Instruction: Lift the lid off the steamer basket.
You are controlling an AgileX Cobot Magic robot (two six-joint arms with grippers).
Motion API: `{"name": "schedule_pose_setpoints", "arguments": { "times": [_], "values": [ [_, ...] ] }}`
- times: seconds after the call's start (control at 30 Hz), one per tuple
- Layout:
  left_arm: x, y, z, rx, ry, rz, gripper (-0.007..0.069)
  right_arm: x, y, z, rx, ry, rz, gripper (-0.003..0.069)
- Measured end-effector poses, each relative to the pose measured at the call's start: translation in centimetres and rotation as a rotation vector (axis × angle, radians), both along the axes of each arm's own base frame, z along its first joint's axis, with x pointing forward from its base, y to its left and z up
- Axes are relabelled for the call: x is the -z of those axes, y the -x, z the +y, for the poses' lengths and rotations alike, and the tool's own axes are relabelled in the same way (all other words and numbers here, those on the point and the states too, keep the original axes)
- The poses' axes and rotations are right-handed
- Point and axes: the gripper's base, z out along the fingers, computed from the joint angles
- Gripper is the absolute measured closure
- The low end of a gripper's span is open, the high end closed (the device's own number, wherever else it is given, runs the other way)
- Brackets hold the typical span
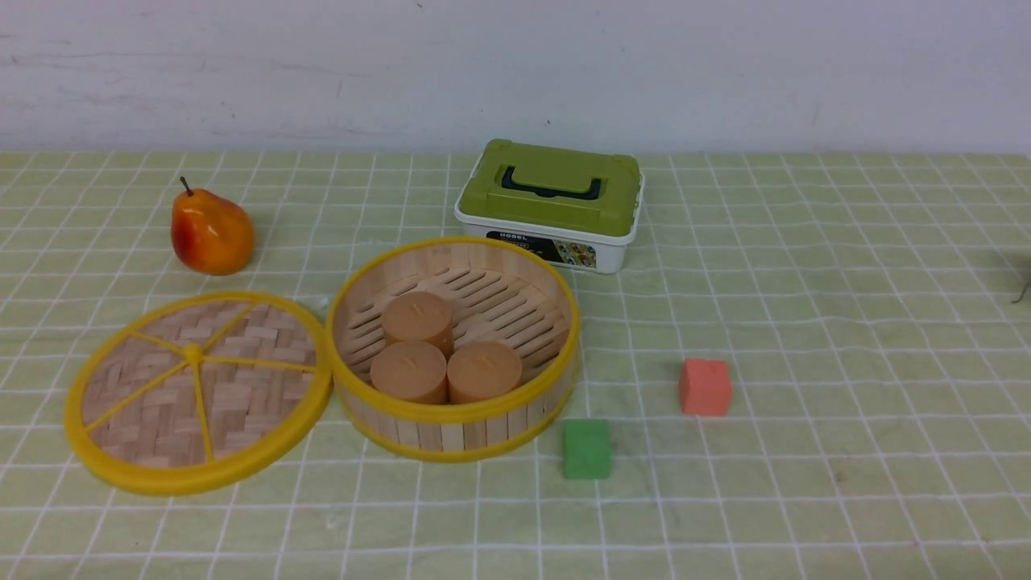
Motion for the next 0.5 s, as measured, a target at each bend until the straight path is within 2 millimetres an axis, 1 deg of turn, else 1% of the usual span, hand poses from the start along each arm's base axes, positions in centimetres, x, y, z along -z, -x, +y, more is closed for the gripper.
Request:
{"name": "schedule_pose_setpoints", "arguments": {
  "times": [0.5],
  "values": [
    [0.00,0.00,0.00,0.000,0.000,0.000,0.0607,0.00,0.00,0.00,0.000,0.000,0.000,0.0418]
  ]
}}
